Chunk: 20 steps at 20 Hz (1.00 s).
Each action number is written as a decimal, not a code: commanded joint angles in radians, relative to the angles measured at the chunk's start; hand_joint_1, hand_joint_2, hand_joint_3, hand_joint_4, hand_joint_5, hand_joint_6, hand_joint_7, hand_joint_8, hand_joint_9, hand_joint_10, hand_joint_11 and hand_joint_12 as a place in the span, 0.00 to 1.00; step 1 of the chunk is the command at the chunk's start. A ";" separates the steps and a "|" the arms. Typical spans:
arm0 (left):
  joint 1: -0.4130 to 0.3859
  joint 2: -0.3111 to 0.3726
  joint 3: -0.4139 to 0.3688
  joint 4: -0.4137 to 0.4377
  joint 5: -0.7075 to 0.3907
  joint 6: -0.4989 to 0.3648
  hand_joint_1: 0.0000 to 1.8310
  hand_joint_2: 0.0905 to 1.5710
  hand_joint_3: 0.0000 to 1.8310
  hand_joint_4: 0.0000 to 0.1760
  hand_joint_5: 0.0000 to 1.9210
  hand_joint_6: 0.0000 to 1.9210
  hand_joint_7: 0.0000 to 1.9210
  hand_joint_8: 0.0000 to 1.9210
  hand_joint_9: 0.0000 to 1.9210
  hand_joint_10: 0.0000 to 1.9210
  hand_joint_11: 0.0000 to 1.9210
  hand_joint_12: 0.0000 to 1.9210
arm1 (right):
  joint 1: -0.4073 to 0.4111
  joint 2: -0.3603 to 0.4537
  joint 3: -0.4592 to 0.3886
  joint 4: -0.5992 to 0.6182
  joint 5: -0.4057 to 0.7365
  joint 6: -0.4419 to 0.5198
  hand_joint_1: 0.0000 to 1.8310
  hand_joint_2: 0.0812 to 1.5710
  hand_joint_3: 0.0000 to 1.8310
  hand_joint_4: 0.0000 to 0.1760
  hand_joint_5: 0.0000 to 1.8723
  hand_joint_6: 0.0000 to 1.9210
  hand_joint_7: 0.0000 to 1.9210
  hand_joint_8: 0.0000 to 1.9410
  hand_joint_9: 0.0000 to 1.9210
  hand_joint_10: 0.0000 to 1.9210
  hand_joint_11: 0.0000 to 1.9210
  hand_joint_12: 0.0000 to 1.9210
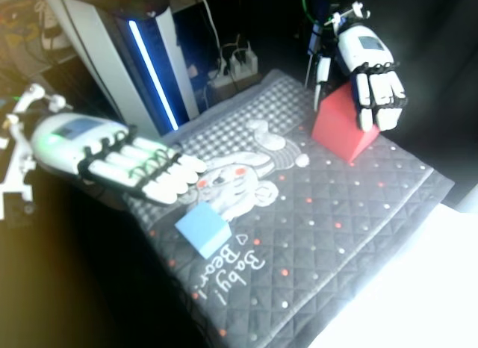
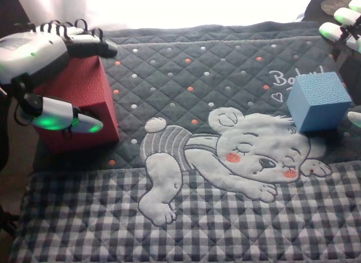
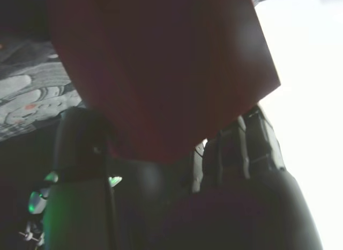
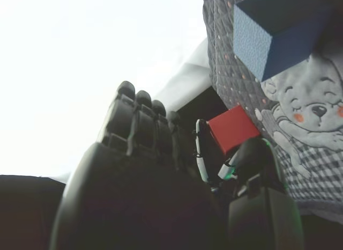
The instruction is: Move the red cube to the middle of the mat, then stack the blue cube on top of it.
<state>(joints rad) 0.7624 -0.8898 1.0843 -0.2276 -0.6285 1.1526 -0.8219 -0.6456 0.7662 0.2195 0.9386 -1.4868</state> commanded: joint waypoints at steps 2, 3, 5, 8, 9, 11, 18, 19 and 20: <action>-0.020 -0.002 0.003 0.007 -0.128 -0.005 0.80 0.68 0.01 0.39 0.00 0.95 0.00 0.87 0.03 1.00 0.14 1.00 | 0.002 0.009 0.001 0.003 0.128 -0.002 0.18 0.83 0.00 0.24 0.00 0.00 0.00 0.00 0.00 0.00 0.00 0.00; -0.025 0.003 -0.001 0.013 -0.136 -0.006 0.81 0.69 0.02 0.35 0.00 0.94 0.00 0.87 0.04 1.00 0.15 1.00 | 0.000 0.009 0.001 0.005 0.128 -0.002 0.17 0.83 0.00 0.23 0.00 0.00 0.00 0.00 0.00 0.00 0.01 0.01; -0.029 0.020 -0.019 0.050 -0.170 -0.032 0.82 0.67 0.01 0.44 0.00 0.99 0.00 0.84 0.09 1.00 0.21 1.00 | 0.000 0.009 0.002 0.006 0.128 -0.002 0.15 0.83 0.00 0.00 0.00 0.00 0.00 0.00 0.00 0.00 0.03 0.02; -0.056 0.045 -0.057 0.117 -0.210 -0.046 0.84 0.67 0.00 0.46 0.00 0.95 0.00 0.86 0.14 0.99 0.26 1.00 | 0.000 0.008 0.002 0.011 0.128 -0.002 0.12 0.82 0.00 0.29 0.00 0.00 0.00 0.00 0.00 0.00 0.00 0.00; -0.070 0.046 -0.062 0.138 -0.210 -0.055 0.85 0.67 0.01 0.29 0.00 0.93 0.00 0.87 0.13 1.00 0.27 1.00 | 0.000 0.008 0.002 0.012 0.128 -0.002 0.12 0.82 0.00 0.31 0.00 0.00 0.00 0.00 0.00 0.00 0.00 0.00; -0.086 0.054 -0.074 0.180 -0.226 -0.087 0.83 0.69 0.01 0.41 0.01 0.87 0.00 0.88 0.14 1.00 0.30 1.00 | -0.001 0.008 0.003 0.014 0.128 -0.002 0.14 0.82 0.00 0.34 0.00 0.00 0.00 0.00 0.00 0.00 0.00 0.00; -0.180 -0.036 -0.052 0.317 -0.209 -0.188 0.80 0.66 0.04 0.26 0.03 0.83 0.01 0.84 0.15 0.98 0.26 1.00 | -0.001 0.001 0.005 0.020 0.128 -0.002 0.15 0.83 0.00 0.45 0.00 0.00 0.00 0.00 0.00 0.00 0.00 0.10; -0.197 -0.064 -0.032 0.320 -0.181 -0.205 0.77 0.68 0.05 0.29 0.01 0.84 0.01 0.84 0.13 0.96 0.24 1.00 | -0.001 0.000 0.005 0.021 0.128 -0.002 0.14 0.83 0.00 0.47 0.00 0.00 0.00 0.00 0.00 0.00 0.00 0.13; -0.214 -0.100 -0.009 0.320 -0.145 -0.216 0.72 0.67 0.02 0.37 0.04 0.77 0.02 0.84 0.12 0.98 0.21 1.00 | -0.001 0.000 0.005 0.023 0.128 -0.002 0.13 0.83 0.00 0.50 0.00 0.00 0.00 0.00 0.00 0.00 0.00 0.05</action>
<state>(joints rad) 0.5644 -1.0008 1.0786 0.1070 -0.6682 0.9382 -0.8291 -0.6521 0.7670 0.2478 0.9413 -1.4868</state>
